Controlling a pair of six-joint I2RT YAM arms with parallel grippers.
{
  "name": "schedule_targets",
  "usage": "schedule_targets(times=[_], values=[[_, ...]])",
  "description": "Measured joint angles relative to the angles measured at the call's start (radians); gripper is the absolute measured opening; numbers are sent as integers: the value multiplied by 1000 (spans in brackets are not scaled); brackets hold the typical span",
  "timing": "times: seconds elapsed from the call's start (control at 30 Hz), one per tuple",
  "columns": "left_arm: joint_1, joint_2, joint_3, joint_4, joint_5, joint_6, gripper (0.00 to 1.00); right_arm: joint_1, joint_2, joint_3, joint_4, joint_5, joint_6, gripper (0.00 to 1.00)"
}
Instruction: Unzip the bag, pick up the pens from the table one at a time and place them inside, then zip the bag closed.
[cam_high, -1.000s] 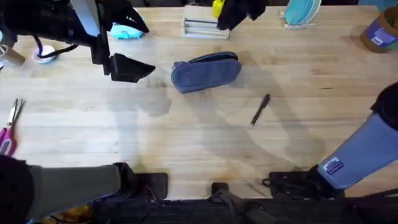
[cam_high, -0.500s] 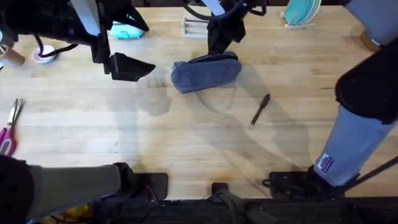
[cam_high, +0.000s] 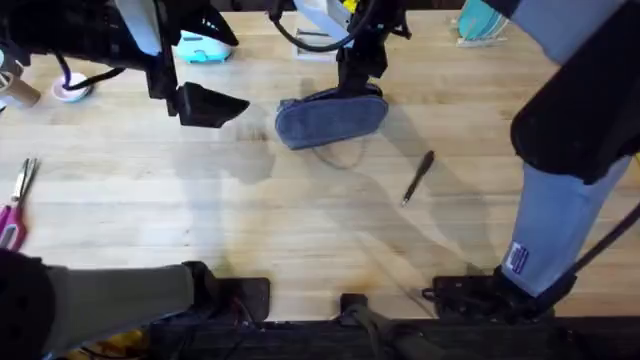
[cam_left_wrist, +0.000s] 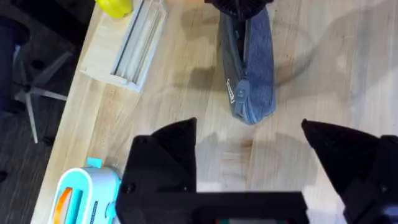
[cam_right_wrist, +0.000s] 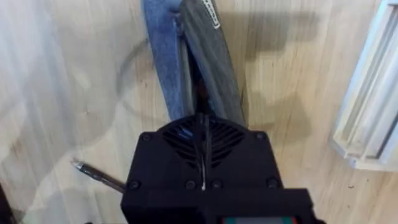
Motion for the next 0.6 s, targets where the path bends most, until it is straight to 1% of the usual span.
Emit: schedule_targets(times=[0.2, 0.43, 0.6], values=[[0, 0, 0, 0, 0, 0, 993, 0, 41, 0, 26, -6, 0, 30], [0, 0, 0, 0, 0, 0, 993, 4, 114, 0, 28, -43, 4, 29], [0, 0, 0, 0, 0, 0, 993, 5, 122, 0, 30, -47, 5, 30]])
